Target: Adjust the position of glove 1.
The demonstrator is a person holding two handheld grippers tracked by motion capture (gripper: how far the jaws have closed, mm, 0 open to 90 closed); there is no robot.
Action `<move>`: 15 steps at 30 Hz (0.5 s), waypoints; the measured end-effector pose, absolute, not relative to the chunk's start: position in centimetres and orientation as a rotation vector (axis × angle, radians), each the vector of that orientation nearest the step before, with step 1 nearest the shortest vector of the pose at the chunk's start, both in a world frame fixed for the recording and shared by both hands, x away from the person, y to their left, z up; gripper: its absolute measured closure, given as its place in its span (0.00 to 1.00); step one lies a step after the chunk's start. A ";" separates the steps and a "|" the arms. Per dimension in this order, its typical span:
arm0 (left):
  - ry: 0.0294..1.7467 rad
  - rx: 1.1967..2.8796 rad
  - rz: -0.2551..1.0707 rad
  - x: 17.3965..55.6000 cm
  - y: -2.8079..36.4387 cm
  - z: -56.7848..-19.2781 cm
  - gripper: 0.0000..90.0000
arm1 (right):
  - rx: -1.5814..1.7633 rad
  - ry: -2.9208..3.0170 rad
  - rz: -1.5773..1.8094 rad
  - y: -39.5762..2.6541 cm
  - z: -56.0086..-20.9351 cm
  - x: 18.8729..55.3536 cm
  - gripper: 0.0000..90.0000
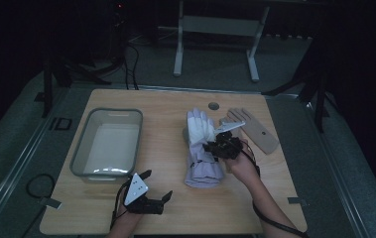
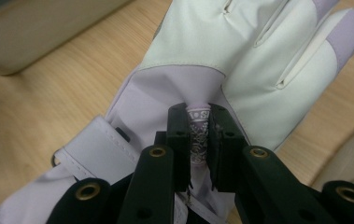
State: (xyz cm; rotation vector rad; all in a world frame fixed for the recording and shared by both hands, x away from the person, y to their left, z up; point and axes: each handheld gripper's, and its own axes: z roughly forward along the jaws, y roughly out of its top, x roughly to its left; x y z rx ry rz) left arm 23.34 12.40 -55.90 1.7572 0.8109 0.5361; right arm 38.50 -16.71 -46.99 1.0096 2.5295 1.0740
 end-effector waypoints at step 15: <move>0.823 1.751 0.530 23.4 12.4 -55.9 0.00 | 1.059 2.536 0.987 -15.6 -50.6 38.9 0.87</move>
